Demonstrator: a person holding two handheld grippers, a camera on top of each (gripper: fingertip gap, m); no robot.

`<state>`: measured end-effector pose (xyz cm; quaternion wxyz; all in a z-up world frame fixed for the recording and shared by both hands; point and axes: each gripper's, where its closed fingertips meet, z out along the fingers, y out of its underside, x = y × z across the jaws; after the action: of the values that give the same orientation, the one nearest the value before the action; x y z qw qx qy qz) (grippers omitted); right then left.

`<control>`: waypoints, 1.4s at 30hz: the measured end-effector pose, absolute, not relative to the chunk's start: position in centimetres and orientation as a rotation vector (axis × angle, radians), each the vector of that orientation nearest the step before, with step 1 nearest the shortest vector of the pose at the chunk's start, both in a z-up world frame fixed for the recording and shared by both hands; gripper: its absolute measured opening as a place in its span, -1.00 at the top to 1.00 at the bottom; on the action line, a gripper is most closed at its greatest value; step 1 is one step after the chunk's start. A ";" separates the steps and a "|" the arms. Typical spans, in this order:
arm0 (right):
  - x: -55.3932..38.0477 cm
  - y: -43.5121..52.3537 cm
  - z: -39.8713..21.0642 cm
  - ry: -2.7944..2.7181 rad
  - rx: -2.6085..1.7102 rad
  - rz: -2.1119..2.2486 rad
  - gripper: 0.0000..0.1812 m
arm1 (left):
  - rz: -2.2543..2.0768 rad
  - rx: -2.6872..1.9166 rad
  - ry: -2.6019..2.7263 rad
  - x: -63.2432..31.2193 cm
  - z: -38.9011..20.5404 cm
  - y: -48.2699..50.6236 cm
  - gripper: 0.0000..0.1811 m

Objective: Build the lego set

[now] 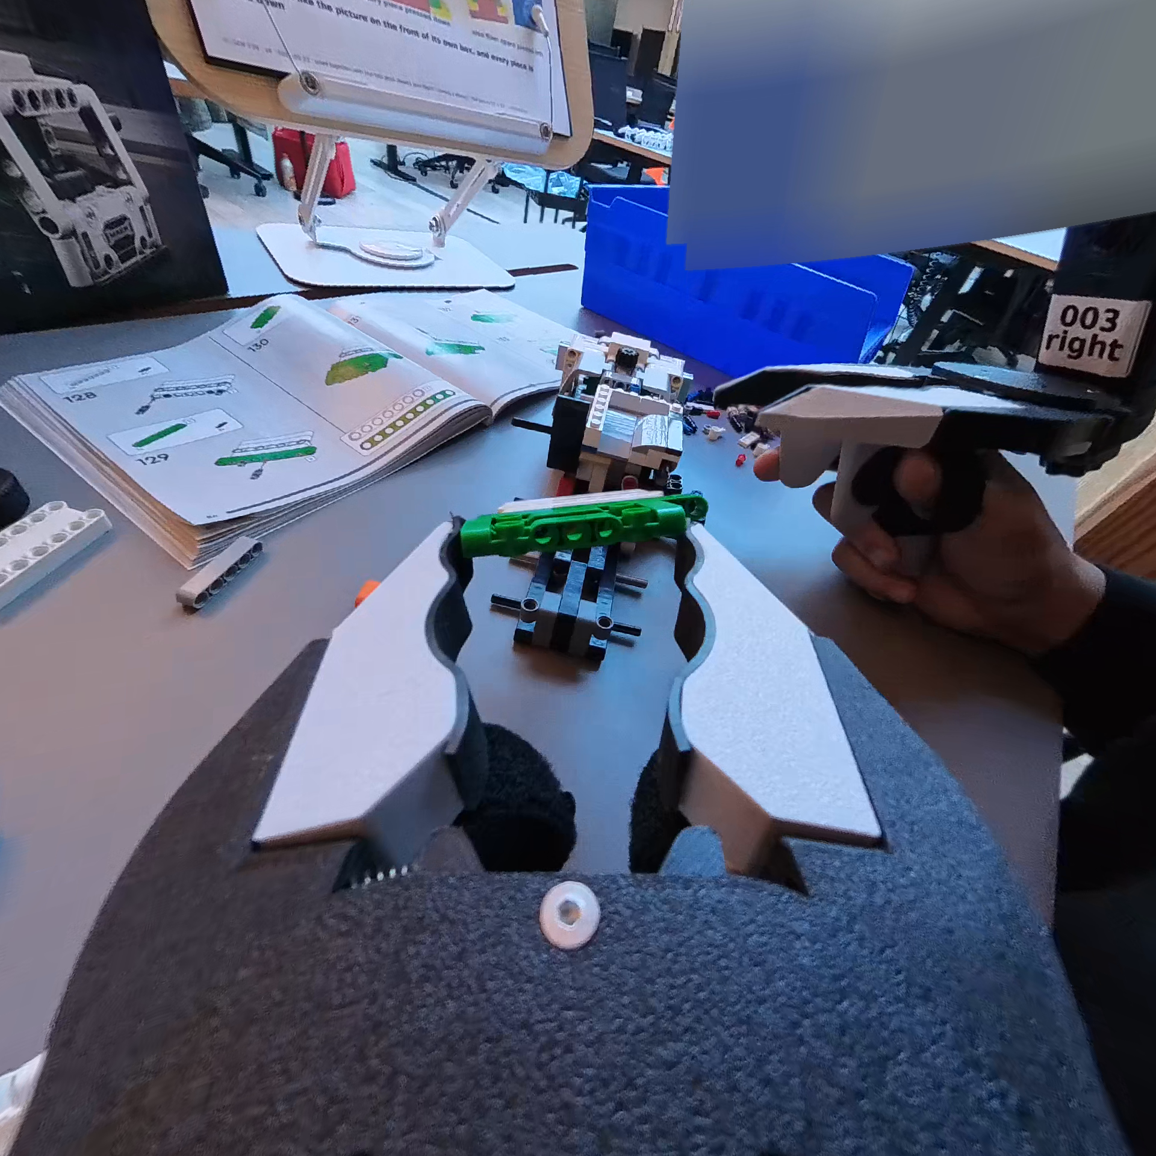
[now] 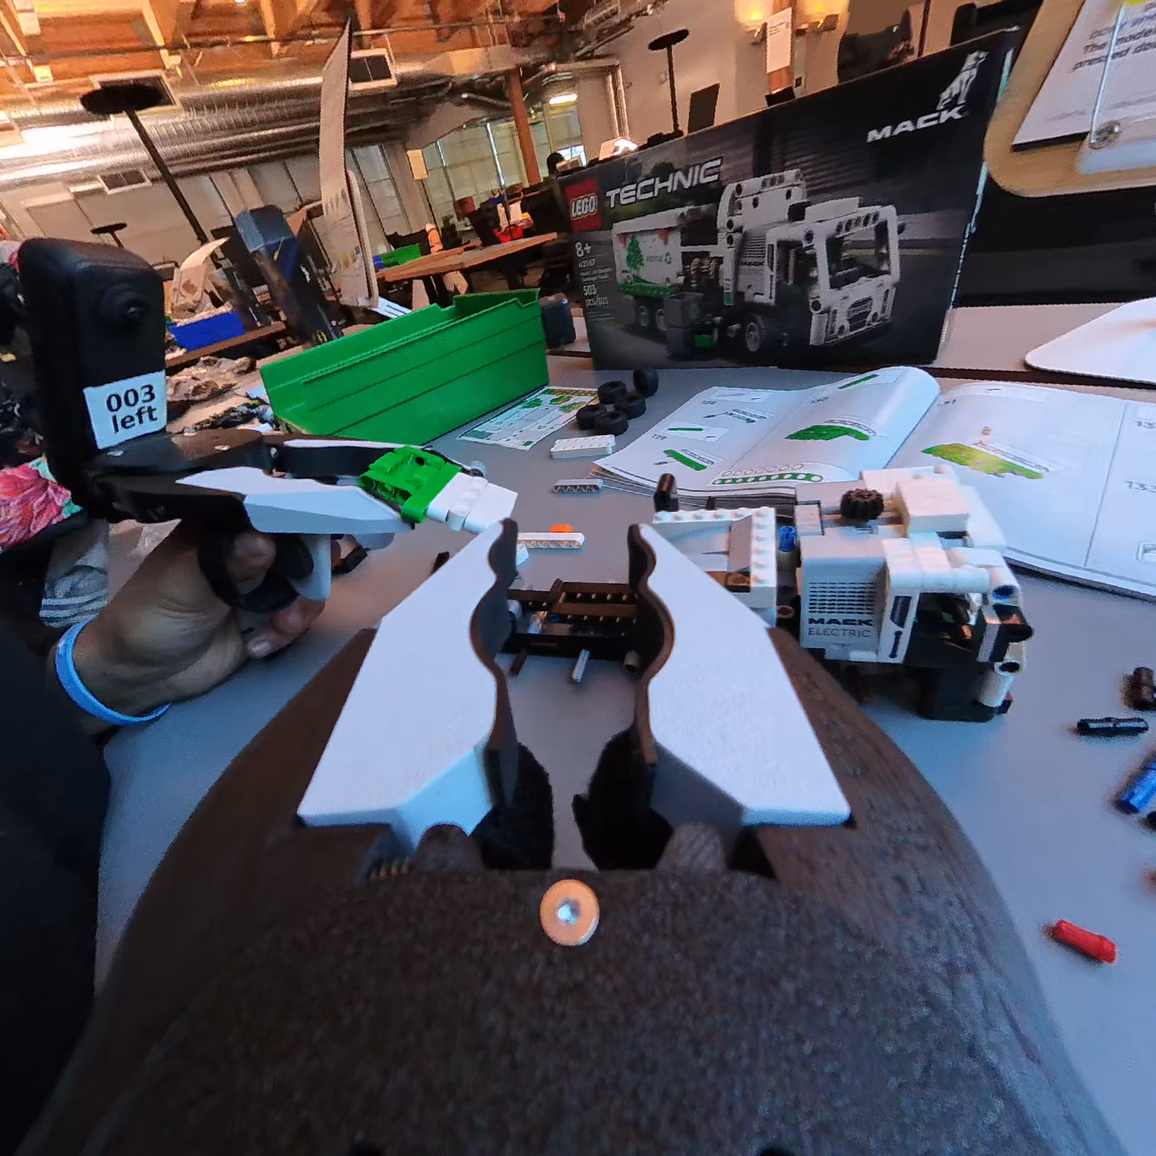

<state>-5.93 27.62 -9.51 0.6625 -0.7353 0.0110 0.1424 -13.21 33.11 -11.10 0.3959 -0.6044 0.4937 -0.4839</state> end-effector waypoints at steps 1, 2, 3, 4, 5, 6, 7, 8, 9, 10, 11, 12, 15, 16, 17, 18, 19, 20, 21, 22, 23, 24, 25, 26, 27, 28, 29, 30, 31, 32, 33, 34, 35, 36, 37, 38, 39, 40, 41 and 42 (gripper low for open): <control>-5.8 27.6 -9.5 0.031 -1.659 0.327 0.62 | -1.221 -1.526 1.255 -13.1 -11.1 33.1 0.30; -5.7 27.6 -9.5 0.037 -1.658 0.329 0.62 | -1.214 -1.523 1.256 -13.1 -11.1 33.1 0.30; -5.7 27.7 -9.5 0.040 -1.658 0.332 0.62 | -1.211 -1.521 1.259 -12.9 -11.1 33.1 0.30; -5.7 27.7 -9.5 0.041 -1.658 0.336 0.62 | -1.213 -1.522 1.261 -12.8 -11.1 33.1 0.30; -5.6 27.8 -9.5 0.042 -1.659 0.337 0.62 | -1.216 -1.525 1.261 -12.7 -11.2 33.1 0.30; -5.6 27.8 -9.5 0.042 -1.660 0.334 0.62 | -1.219 -1.529 1.261 -12.5 -11.2 33.2 0.30; -5.6 27.9 -9.5 0.039 -1.661 0.332 0.63 | -1.223 -1.533 1.261 -12.4 -11.2 33.2 0.30; -5.6 27.9 -9.6 0.036 -1.663 0.334 0.63 | -1.226 -1.536 1.259 -12.2 -11.2 33.3 0.30; -5.6 28.0 -9.6 0.034 -1.665 0.336 0.63 | -1.228 -1.535 1.257 -12.1 -11.2 33.4 0.30; -5.6 28.0 -9.6 0.033 -1.667 0.339 0.63 | -1.228 -1.532 1.255 -12.0 -11.2 33.4 0.30; -5.6 28.0 -9.6 0.036 -1.666 0.338 0.63 | -1.227 -1.530 1.253 -11.9 -11.1 33.5 0.30; -5.5 28.1 -9.6 0.038 -1.664 0.339 0.63 | -1.226 -1.529 1.255 -11.8 -11.1 33.5 0.30; -5.3 28.0 -9.5 0.052 -1.658 0.354 0.64 | -1.221 -1.533 1.269 -11.5 -11.3 33.4 0.30; -5.3 28.0 -9.5 0.056 -1.654 0.363 0.63 | -1.220 -1.539 1.274 -11.4 -11.4 33.4 0.30; -5.3 28.0 -9.5 0.061 -1.654 0.372 0.63 | -1.217 -1.545 1.275 -11.4 -11.5 33.4 0.30; -5.2 28.0 -9.5 0.065 -1.654 0.376 0.63 | -1.213 -1.550 1.277 -11.3 -11.6 33.5 0.30; -5.2 28.0 -9.5 0.065 -1.652 0.375 0.63 | -1.210 -1.553 1.281 -11.3 -11.6 33.4 0.30; -5.2 28.0 -9.4 0.064 -1.650 0.369 0.63 | -1.207 -1.552 1.283 -11.3 -11.7 33.4 0.30; -5.2 28.0 -9.4 0.060 -1.651 0.363 0.63 | -1.204 -1.551 1.287 -11.3 -11.7 33.4 0.30; -5.3 28.0 -9.5 0.054 -1.655 0.359 0.63 | -1.201 -1.553 1.295 -11.2 -11.8 33.3 0.30; -5.5 28.1 -9.5 0.046 -1.661 0.355 0.63 | -1.197 -1.554 1.300 -11.2 -11.8 33.3 0.30; -5.6 28.1 -9.5 0.037 -1.664 0.348 0.63 | -1.194 -1.553 1.305 -11.1 -11.9 33.2 0.30; -5.7 28.1 -9.5 0.025 -1.667 0.342 0.64 | -1.189 -1.554 1.312 -11.1 -12.0 33.2 0.30; -5.9 28.1 -9.6 0.014 -1.672 0.336 0.64 | -1.184 -1.554 1.316 -11.1 -12.0 33.1 0.30; -6.1 28.1 -9.6 0.004 -1.676 0.330 0.64 | -1.180 -1.552 1.317 -11.1 -12.0 33.1 0.30; -6.2 28.1 -9.7 -0.006 -1.680 0.326 0.65 | -1.177 -1.551 1.321 -11.0 -12.1 33.1 0.30; -6.3 28.2 -9.7 -0.014 -1.683 0.323 0.65 | -1.175 -1.551 1.325 -11.0 -12.1 33.0 0.30; -6.4 28.2 -9.7 -0.020 -1.685 0.322 0.65 | -1.172 -1.549 1.328 -11.0 -12.1 33.0 0.30; -6.4 28.2 -9.8 -0.022 -1.688 0.322 0.65 | -1.173 -1.542 1.331 -11.0 -12.1 32.9 0.30; -6.5 28.2 -9.8 -0.026 -1.693 0.324 0.65 | -1.171 -1.537 1.334 -11.0 -12.0 32.9 0.30; -6.6 28.3 -9.9 -0.031 -1.701 0.324 0.65 | -1.169 -1.533 1.337 -11.0 -12.0 32.8 0.30; -6.8 28.3 -10.1 -0.041 -1.712 0.321 0.65 | -1.171 -1.528 1.340 -11.0 -12.0 32.7 0.30; -7.0 28.4 -10.2 -0.055 -1.725 0.314 0.63 | -1.176 -1.517 1.339 -11.0 -11.9 32.7 0.30; -7.3 28.4 -10.3 -0.070 -1.733 0.313 0.62 | -1.184 -1.500 1.337 -11.0 -11.7 32.6 0.30; -7.6 28.4 -10.3 -0.081 -1.734 0.332 0.62 | -1.199 -1.476 1.343 -11.0 -11.4 32.3 0.30; -8.0 28.4 -10.2 -0.088 -1.726 0.371 0.59 | -1.218 -1.446 1.355 -11.0 -11.1 31.8 0.30; -8.1 28.3 -10.0 -0.074 -1.717 0.416 0.56 | -1.230 -1.414 1.369 -11.1 -10.9 31.3 0.30; -8.0 28.1 -9.6 -0.048 -1.700 0.464 0.56 | -1.234 -1.379 1.388 -11.1 -10.7 30.7 0.29; -7.8 27.8 -9.0 -0.019 -1.683 0.517 0.55 | -1.230 -1.340 1.409 -11.2 -10.4 30.1 0.30; -7.5 27.5 -8.6 0.016 -1.680 0.566 0.53 | -1.219 -1.299 1.432 -11.2 -10.2 29.4 0.29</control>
<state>-7.54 27.48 -8.62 0.6322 -0.7342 0.0071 0.2474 -11.24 29.43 -10.24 0.4151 -0.5169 0.5700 -0.4853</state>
